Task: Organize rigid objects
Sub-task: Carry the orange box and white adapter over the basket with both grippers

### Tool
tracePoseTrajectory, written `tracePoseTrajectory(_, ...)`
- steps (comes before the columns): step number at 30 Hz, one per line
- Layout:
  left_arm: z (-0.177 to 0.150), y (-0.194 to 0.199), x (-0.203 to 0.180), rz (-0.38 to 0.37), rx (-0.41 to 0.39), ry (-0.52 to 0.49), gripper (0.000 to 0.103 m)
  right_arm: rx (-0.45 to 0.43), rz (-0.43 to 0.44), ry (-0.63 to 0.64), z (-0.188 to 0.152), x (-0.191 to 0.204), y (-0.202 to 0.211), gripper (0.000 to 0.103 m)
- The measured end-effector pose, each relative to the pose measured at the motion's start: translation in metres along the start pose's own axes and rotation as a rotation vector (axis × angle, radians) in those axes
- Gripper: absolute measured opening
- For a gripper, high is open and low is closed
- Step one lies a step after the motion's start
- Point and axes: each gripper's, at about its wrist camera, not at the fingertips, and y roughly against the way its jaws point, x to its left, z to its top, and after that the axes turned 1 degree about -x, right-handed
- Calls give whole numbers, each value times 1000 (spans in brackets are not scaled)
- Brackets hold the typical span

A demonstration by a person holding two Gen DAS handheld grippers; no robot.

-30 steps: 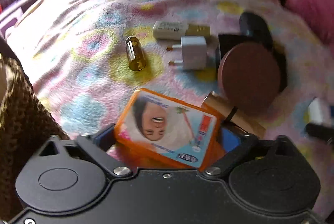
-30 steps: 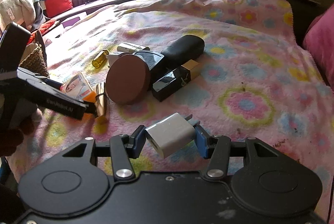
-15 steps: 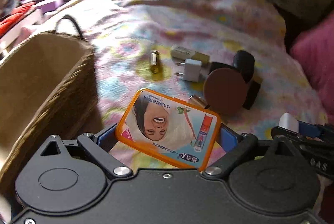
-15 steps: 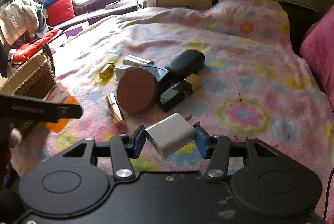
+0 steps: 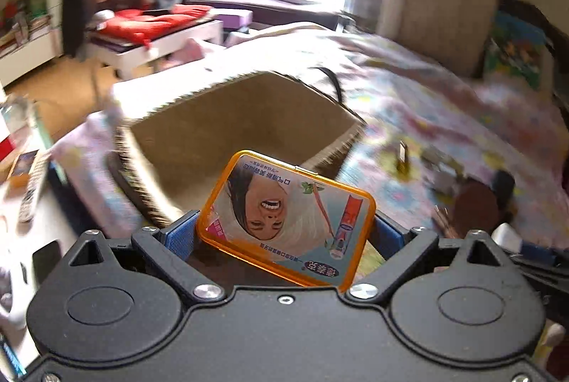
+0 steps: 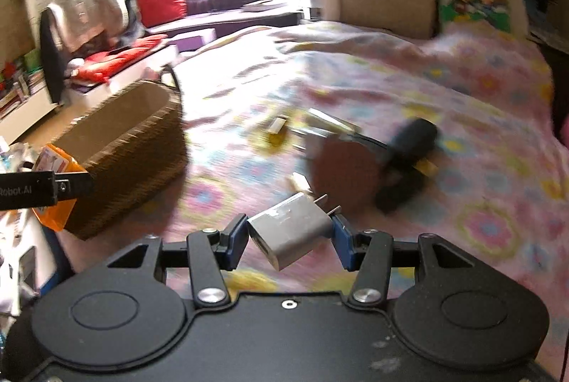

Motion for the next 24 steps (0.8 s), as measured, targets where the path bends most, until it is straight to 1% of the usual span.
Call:
tracePoseTrajectory(4, 13, 5, 18, 0, -6, 88, 93, -6, 61, 29, 26, 36, -3, 50)
tracePoseTrajectory(12, 36, 2, 53, 56, -8, 162, 93, -55, 143, 106, 72, 99, 2, 50)
tracePoseTrajectory(18, 48, -12, 79, 69, 6, 210, 93, -75, 179, 121, 101, 124, -12, 50)
tracePoseTrajectory(24, 56, -33, 93, 71, 41, 248, 93, -91, 205, 113, 128, 144, -26, 50)
